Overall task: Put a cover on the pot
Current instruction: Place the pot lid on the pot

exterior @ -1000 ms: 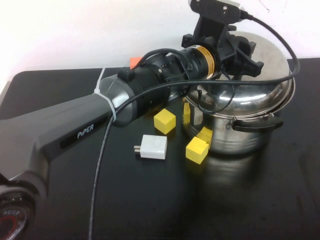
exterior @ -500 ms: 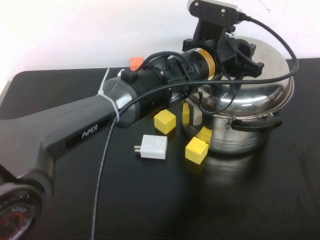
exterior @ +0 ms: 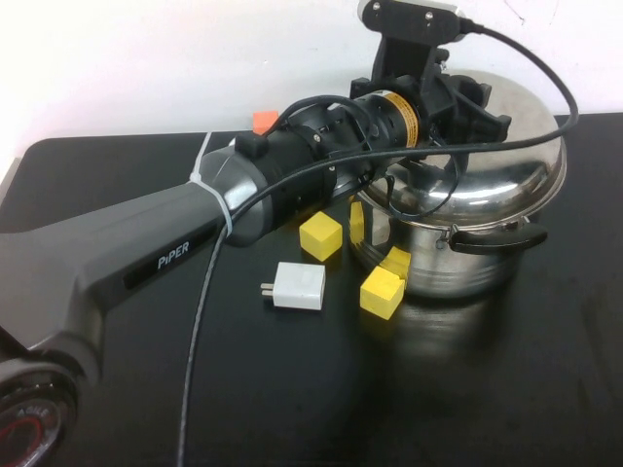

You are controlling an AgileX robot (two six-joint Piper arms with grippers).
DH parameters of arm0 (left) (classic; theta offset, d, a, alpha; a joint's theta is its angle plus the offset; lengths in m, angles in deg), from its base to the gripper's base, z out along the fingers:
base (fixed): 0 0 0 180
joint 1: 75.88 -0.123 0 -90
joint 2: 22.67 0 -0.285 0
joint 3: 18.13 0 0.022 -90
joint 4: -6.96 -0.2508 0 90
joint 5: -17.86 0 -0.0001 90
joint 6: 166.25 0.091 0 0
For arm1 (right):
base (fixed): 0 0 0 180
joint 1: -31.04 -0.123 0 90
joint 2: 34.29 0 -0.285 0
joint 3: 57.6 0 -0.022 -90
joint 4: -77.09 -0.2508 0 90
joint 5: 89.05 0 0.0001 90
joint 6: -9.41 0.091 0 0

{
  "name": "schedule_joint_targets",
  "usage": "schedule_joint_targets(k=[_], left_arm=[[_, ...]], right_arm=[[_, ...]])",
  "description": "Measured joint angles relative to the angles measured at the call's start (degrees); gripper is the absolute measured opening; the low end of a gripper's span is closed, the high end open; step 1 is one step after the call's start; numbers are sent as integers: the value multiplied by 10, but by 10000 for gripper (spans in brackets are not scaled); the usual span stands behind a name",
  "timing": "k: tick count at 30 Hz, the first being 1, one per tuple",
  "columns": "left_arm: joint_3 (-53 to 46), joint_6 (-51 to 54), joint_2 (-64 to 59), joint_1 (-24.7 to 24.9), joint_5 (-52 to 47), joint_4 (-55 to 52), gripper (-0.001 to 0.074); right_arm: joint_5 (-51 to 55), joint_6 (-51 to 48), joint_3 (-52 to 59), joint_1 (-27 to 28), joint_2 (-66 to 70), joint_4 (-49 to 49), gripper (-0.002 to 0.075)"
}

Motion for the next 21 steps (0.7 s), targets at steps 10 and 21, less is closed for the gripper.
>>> schedule_joint_targets(k=[10, 21], left_arm=[[5, -23, 2, 0, -40, -1, 324], [34, 59, 4, 23, -131, 11, 324]], right_arm=[[0, 0, 0, 0, 0, 0, -2], [0, 0, 0, 0, 0, 0, -2]])
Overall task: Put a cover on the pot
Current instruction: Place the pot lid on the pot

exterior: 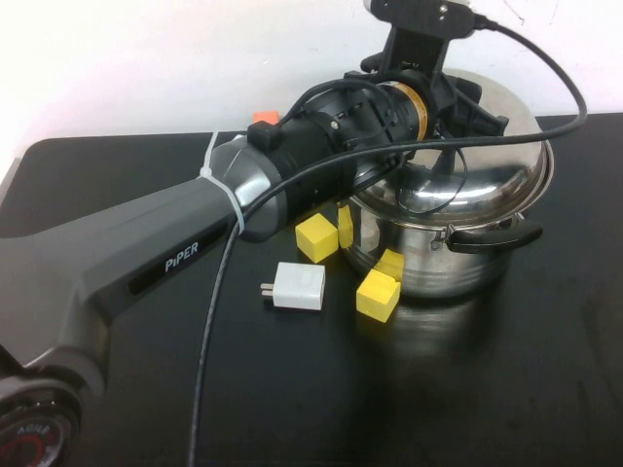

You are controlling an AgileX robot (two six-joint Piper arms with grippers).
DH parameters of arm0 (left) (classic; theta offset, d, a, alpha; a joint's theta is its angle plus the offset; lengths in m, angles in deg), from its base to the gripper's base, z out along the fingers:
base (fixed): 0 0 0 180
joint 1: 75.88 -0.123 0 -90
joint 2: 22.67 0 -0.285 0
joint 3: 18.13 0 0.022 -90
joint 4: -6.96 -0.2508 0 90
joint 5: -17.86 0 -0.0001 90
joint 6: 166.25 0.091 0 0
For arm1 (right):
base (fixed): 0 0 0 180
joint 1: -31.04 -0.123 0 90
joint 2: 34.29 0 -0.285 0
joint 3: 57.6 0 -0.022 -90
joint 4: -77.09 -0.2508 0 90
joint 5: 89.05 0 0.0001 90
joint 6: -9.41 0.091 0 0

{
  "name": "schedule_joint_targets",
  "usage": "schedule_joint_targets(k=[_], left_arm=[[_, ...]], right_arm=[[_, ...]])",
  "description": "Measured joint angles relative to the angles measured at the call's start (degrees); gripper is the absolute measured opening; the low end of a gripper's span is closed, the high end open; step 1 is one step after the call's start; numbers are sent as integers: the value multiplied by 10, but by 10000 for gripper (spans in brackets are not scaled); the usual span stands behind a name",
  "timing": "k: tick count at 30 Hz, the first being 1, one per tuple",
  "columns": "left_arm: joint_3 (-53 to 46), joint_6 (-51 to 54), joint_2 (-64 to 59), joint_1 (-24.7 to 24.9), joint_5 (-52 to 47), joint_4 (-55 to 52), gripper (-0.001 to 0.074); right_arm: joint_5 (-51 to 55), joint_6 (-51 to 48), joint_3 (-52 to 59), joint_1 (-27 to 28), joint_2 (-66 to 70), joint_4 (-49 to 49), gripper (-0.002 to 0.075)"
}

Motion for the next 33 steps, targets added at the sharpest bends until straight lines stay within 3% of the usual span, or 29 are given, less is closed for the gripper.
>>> schedule_joint_targets(k=[33], left_arm=[[9, 4, 3, 5, -50, 60, 324]], right_arm=[[0, 0, 0, 0, 0, 0, -2]])
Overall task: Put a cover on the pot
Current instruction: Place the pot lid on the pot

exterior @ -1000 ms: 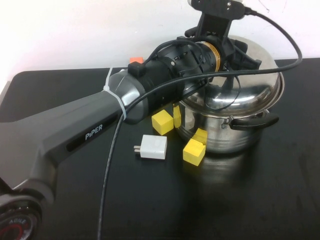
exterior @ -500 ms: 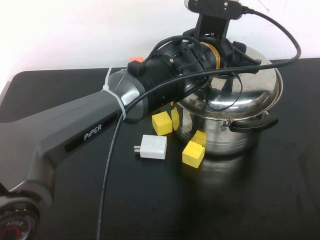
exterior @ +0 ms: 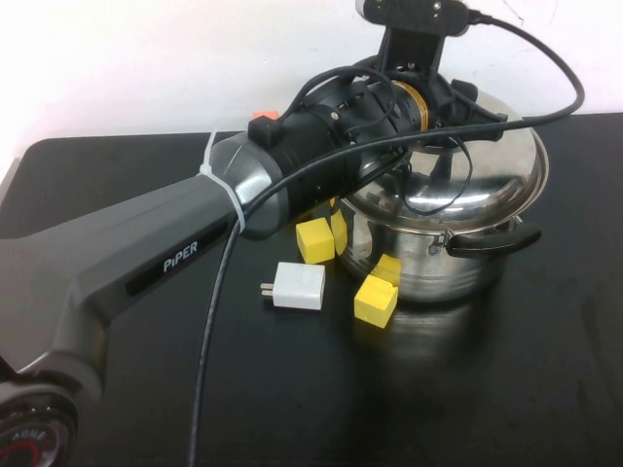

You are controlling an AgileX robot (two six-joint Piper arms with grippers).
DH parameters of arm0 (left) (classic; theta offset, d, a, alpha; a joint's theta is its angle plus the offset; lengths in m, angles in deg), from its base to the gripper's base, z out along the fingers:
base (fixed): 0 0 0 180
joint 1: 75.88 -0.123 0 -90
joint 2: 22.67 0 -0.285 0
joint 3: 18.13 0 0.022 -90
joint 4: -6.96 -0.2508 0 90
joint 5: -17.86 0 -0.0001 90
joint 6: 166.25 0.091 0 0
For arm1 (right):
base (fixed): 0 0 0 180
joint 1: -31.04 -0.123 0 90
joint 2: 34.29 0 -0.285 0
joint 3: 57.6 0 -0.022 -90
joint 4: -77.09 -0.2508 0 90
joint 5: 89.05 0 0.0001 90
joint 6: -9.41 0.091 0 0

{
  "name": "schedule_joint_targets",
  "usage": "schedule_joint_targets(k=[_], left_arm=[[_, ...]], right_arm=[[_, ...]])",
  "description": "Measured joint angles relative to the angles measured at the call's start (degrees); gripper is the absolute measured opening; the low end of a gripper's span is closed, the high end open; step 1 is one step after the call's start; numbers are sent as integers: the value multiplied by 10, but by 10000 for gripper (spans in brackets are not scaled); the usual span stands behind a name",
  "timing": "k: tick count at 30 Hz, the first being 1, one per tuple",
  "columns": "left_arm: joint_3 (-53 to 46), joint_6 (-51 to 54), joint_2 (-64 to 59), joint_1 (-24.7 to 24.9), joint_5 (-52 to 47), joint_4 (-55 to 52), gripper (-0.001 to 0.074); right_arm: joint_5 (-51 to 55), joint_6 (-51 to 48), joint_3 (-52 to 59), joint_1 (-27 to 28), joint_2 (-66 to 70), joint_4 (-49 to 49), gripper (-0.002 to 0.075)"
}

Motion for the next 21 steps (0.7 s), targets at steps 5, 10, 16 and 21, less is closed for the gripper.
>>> schedule_joint_targets(k=[5, 10, 16, 21], left_arm=[[0, -12, 0, 0, -2, -7, 379], [0, -18, 2, 0, -12, -21, 508], [-7, -20, 23, 0, -40, -40, 528], [-10, -20, 55, 0, -63, -67, 510]], right_arm=[[0, 0, 0, 0, 0, 0, -2], [0, 0, 0, 0, 0, 0, -2], [0, 0, 0, 0, 0, 0, -2], [0, 0, 0, 0, 0, 0, -2]])
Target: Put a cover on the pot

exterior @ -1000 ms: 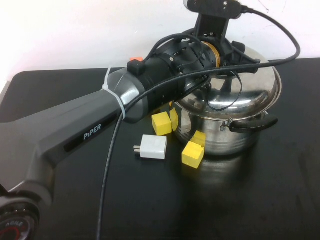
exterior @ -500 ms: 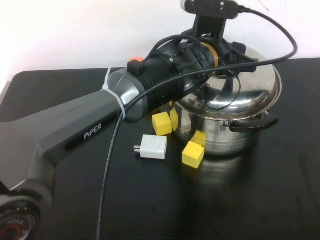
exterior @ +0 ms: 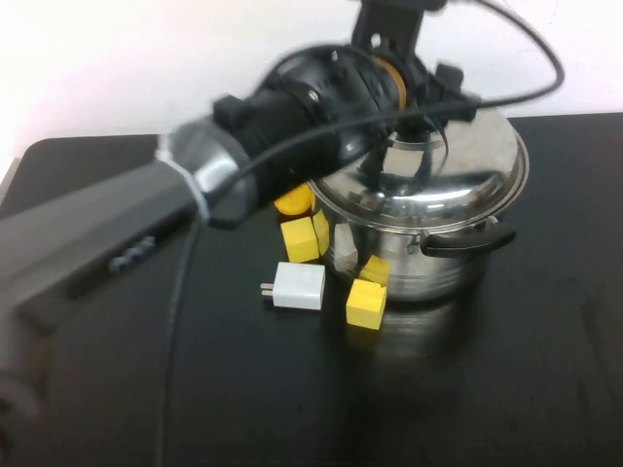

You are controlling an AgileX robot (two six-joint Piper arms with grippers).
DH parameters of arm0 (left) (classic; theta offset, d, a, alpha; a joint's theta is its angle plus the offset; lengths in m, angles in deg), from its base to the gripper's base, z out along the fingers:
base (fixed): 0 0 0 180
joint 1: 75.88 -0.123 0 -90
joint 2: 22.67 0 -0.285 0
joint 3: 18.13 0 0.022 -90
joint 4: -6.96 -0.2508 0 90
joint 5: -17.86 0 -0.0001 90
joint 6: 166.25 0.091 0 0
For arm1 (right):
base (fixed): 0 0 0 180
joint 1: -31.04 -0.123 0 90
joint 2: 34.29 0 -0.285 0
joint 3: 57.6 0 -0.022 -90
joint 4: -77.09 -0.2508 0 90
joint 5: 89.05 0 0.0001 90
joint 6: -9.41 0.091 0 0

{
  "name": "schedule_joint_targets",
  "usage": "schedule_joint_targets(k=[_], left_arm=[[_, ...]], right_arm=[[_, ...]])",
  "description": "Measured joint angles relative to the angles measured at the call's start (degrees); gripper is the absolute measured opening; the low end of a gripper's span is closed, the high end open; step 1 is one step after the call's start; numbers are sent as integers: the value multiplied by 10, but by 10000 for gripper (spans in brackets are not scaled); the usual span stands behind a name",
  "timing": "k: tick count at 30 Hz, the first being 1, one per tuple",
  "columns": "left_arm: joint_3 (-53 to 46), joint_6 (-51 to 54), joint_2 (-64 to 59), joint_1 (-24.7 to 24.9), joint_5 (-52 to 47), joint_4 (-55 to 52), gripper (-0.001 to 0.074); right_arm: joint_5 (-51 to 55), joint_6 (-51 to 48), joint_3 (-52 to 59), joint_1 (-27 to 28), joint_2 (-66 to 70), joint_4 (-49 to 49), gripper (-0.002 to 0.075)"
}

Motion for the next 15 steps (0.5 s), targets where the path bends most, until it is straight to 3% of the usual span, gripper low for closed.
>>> schedule_joint_targets(k=[11, 15], left_arm=[[0, 0, 100, 0, -37, -80, 366], [0, 0, 140, 0, -80, -107, 205]], right_arm=[[0, 0, 0, 0, 0, 0, -2], [0, 0, 0, 0, 0, 0, -2]])
